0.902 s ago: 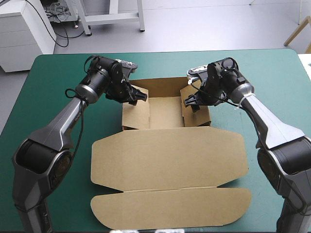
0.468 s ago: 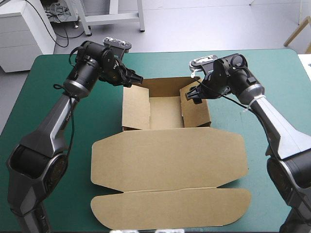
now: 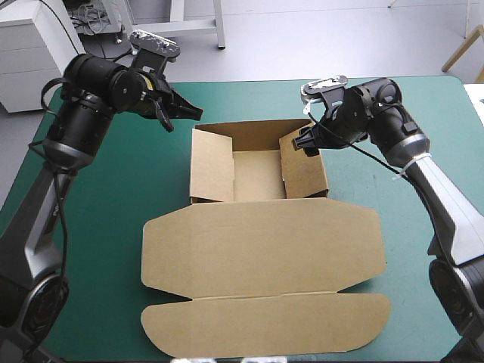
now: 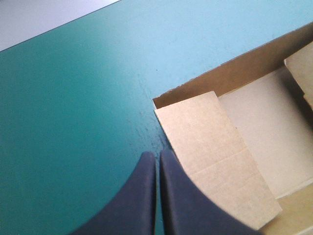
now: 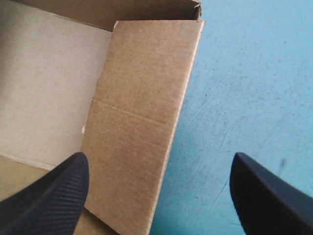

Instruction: Fold the box

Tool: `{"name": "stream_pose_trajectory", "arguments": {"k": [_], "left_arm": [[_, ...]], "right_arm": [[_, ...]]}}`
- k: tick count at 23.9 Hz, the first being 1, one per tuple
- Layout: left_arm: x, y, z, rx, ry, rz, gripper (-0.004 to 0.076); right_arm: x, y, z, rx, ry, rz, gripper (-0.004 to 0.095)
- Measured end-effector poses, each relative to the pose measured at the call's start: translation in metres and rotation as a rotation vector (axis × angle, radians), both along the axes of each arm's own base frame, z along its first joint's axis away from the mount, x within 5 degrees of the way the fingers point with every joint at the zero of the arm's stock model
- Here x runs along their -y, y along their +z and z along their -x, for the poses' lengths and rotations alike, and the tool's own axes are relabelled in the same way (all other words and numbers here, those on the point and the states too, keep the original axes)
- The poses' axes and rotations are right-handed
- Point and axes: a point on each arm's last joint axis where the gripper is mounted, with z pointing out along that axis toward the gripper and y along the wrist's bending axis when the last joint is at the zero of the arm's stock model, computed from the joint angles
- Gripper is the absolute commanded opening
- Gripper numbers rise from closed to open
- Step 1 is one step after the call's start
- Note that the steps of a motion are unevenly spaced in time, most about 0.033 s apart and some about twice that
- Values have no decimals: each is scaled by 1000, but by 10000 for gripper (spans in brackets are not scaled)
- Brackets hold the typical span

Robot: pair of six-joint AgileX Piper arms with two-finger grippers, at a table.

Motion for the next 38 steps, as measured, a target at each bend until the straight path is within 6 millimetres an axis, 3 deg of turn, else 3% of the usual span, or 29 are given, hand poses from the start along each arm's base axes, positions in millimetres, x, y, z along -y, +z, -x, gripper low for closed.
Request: {"name": "stream_pose_trajectory", "arguments": {"k": [4,8,16,19,21,26,28,30,33,35,38], "left_arm": [[-13,9,28,9,-4,0,-10],[-29,4,64,-16,-9,-10,-10],[-64,-41,139,-115,-21,-68,-10],[-83,-77,181,-155,-24,-82,-10],[-93,-92,203,-151,-24,-80,-10],[-108,-104,234,-106,-19,-55,-10],[-110,-102,238,-86,-19,-46,-10],[-110,-102,239,-81,-19,-43,-10],[-112,-101,239,-72,-13,-57,-10],[-112,-101,238,-64,-9,-64,-10],[-112,-100,237,-52,-10,-61,-10]], "right_arm": [[-1,0,1,-8,2,-14,725],[-2,0,1,-12,3,-22,725],[-3,-3,-1,-23,-11,-27,725],[-8,-29,-15,-92,-16,-3,725],[-11,-48,-24,-133,-17,12,724],[-17,-81,-42,-176,-18,28,716],[-18,-88,-44,-188,-18,32,632],[-19,-94,-46,-199,-19,36,463],[-20,-98,-47,-212,-29,27,122],[-20,-98,-48,-205,-32,32,-18],[-19,-98,-49,-200,-45,25,-19]]}}
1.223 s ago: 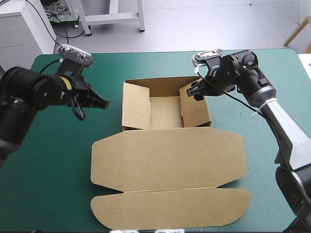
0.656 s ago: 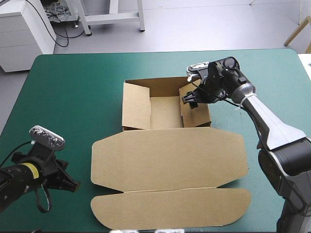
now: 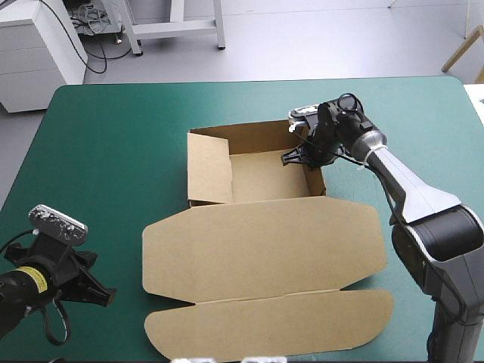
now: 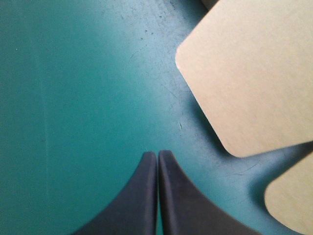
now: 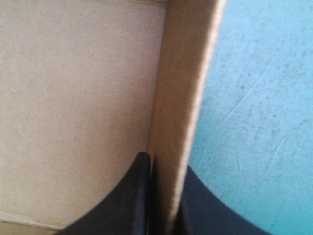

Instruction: Fold the box

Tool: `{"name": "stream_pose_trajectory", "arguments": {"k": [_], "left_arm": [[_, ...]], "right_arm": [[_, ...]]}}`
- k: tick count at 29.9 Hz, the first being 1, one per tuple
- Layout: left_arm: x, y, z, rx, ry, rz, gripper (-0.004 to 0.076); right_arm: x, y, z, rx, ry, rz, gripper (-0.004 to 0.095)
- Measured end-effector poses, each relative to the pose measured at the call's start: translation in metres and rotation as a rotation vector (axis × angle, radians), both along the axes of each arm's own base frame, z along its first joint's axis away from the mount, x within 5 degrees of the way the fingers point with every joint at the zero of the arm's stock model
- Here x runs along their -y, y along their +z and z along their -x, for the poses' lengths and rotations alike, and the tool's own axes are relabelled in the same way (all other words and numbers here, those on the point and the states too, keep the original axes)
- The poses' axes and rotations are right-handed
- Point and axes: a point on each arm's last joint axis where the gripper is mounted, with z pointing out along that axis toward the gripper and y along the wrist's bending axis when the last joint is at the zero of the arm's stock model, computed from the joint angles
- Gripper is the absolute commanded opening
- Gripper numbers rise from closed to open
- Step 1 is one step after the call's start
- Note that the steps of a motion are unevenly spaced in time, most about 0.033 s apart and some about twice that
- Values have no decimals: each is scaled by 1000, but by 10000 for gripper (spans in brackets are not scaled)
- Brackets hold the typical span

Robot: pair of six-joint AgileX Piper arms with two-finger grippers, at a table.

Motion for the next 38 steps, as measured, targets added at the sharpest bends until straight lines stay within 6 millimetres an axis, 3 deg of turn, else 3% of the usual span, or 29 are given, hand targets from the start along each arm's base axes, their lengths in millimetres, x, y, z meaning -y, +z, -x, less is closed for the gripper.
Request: {"name": "stream_pose_trajectory", "arguments": {"k": [8,13,16,20,32,38], "left_arm": [[1,2,-2,25,-4,10,-10],[2,3,-3,42,-6,17,-10],[2,4,-4,64,-9,26,-10],[3,5,-5,74,-8,34,-10],[0,4,-5,65,6,0,-10],[-1,2,-3,34,11,-13,-10]], "right_arm": [[4,9,-1,51,3,49,-19],[26,38,2,156,-12,137,-20],[54,56,0,215,-71,133,-20],[100,66,-4,244,-160,151,-19],[246,67,3,242,-479,134,-19],[293,60,13,227,-597,76,-14]]}}
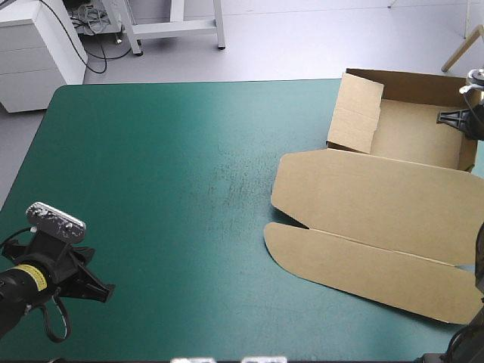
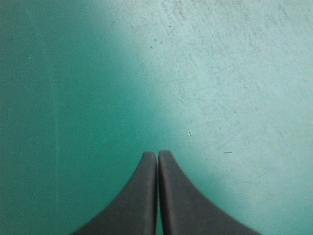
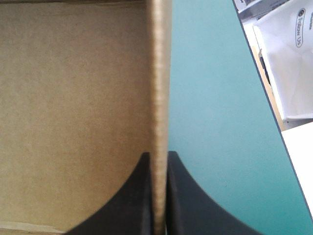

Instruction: Fold the box

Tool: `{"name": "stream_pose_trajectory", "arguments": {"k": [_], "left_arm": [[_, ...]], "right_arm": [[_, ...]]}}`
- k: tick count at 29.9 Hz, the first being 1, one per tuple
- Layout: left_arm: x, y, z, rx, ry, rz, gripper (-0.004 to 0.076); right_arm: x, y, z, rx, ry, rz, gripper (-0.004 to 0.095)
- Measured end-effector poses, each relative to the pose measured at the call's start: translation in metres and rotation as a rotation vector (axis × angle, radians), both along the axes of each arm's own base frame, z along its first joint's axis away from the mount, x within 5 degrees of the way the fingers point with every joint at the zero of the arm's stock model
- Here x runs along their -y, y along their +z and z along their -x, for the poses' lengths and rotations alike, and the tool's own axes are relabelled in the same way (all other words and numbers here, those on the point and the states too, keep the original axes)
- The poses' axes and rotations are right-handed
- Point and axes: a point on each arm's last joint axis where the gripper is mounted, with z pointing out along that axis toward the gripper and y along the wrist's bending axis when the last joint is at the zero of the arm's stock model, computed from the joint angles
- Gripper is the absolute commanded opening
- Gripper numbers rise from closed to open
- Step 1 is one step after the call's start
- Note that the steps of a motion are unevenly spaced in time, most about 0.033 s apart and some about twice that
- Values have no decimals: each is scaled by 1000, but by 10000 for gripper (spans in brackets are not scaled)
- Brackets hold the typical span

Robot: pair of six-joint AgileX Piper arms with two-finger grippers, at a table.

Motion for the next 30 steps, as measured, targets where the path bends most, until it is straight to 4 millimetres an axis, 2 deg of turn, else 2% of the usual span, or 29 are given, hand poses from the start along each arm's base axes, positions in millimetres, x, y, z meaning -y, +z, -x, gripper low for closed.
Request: {"name": "stream_pose_trajectory", "arguments": {"k": [2,6,13,15,17,23,26,30], "left_arm": [[0,-1,0,-9,1,-4,-10],[-1,-1,1,-19,4,-10,-10],[-2,-3,2,-37,8,-19,-10],[-2,-3,3,-45,10,-22,-10],[-2,-3,3,-51,11,-24,-10],[-2,-4,4,-55,11,-26,-10],[-2,-4,4,-56,12,-26,-10],[-3,-4,4,-57,12,-27,-10]], "right_arm": [[8,-6,0,-9,-14,-17,2],[18,-19,-2,-37,-27,-35,153],[18,-24,-5,-36,-29,-57,672],[18,-24,-5,-36,-29,-57,774],[18,-24,-5,-36,-29,-57,801],[17,-25,-3,-59,-29,-69,782],[16,-22,-1,-59,-28,-69,752],[12,-4,7,-26,-27,-55,663]]}}
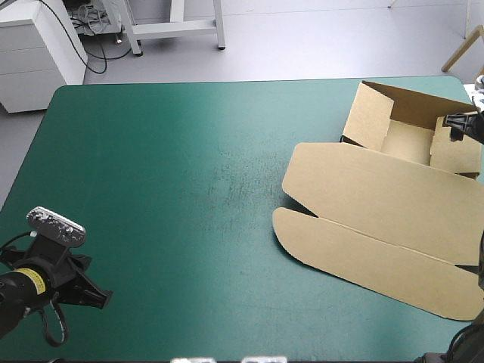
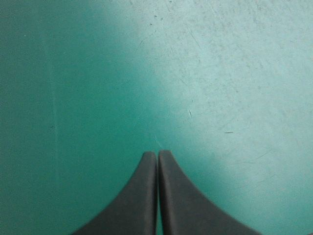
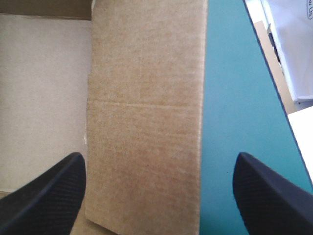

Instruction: Fold the box

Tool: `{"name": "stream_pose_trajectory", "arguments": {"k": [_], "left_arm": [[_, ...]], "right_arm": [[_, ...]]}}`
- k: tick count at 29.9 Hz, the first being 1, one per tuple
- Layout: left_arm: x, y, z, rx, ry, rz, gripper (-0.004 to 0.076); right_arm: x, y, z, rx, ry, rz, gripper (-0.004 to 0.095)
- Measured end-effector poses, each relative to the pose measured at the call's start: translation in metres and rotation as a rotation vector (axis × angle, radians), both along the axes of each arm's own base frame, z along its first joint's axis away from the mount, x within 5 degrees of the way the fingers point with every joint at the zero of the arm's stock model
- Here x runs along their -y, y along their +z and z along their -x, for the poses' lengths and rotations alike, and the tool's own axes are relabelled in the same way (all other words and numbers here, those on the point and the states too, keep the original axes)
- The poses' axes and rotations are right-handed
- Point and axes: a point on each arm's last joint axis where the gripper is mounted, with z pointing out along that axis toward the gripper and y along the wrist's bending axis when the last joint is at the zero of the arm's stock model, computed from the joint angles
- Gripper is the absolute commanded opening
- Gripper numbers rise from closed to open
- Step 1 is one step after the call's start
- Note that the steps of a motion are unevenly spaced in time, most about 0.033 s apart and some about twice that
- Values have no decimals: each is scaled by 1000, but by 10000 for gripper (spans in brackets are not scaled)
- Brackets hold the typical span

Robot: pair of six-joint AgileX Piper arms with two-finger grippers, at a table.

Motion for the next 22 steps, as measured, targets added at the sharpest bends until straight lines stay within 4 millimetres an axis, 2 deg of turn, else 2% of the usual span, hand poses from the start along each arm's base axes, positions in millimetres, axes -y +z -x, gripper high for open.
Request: {"name": "stream_pose_trajectory", "arguments": {"k": [3,10,11,19,22], "left_arm": [[0,0,0,0,0,0,-10],[0,0,0,-2,0,-1,-10],[0,0,0,-2,0,-1,-10],[0,0,0,-6,33,25,-10],[0,0,0,0,34,29,-10]], "right_arm": [[-4,20,10,42,5,19,524],[-22,61,32,152,51,-17,26],[-26,66,35,165,63,-31,-19],[-49,86,48,226,182,-146,-13],[-63,93,52,229,241,-150,-14]]}}
